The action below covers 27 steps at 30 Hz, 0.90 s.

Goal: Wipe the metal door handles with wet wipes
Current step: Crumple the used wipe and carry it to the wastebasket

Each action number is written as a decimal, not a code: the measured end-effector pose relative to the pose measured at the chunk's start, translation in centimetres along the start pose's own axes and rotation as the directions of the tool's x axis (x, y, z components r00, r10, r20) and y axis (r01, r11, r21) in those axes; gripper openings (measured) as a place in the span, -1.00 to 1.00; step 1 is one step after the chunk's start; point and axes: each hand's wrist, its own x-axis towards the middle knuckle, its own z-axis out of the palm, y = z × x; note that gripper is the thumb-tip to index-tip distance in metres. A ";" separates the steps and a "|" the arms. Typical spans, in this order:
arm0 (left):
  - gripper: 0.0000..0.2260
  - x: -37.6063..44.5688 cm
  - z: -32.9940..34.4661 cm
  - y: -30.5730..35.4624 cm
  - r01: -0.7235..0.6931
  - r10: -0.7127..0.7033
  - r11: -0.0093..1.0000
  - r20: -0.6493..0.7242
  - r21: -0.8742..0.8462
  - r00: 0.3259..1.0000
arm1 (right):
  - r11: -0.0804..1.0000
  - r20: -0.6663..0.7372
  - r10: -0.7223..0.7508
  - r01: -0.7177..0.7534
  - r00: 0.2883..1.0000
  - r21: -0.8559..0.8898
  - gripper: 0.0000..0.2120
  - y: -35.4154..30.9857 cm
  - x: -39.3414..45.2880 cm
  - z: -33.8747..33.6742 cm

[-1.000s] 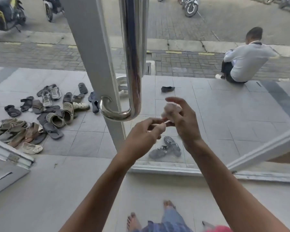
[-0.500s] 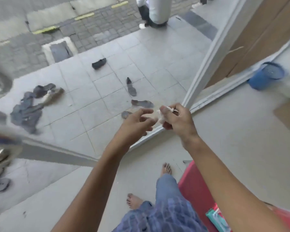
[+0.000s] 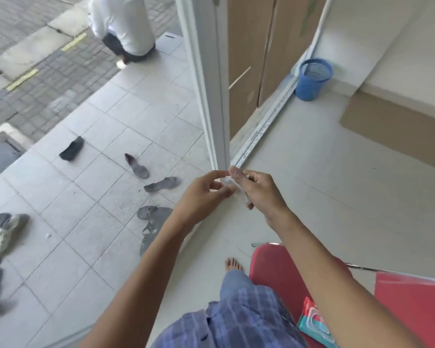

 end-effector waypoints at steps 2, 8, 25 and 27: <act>-0.84 1.7 1.0 1.1 -0.025 0.024 0.999 0.039 0.035 0.999 | 0.999 0.012 0.017 -0.017 1.000 -0.029 -0.46 -0.3 0.6 -1.8; -0.89 7.5 5.0 5.2 -0.044 0.028 0.992 0.132 0.120 0.991 | 1.000 -0.135 0.011 -0.011 0.991 0.004 -0.48 0.4 2.9 -8.8; -0.83 28.7 15.7 20.9 -0.149 0.071 0.978 0.446 0.143 0.892 | 0.963 -0.552 0.045 0.111 0.832 0.245 -0.87 -2.1 14.0 -27.2; -0.87 33.1 16.4 22.7 -0.129 0.061 0.983 0.434 0.129 0.899 | 0.971 -0.563 0.040 0.100 0.825 0.215 -0.87 -3.6 17.6 -29.6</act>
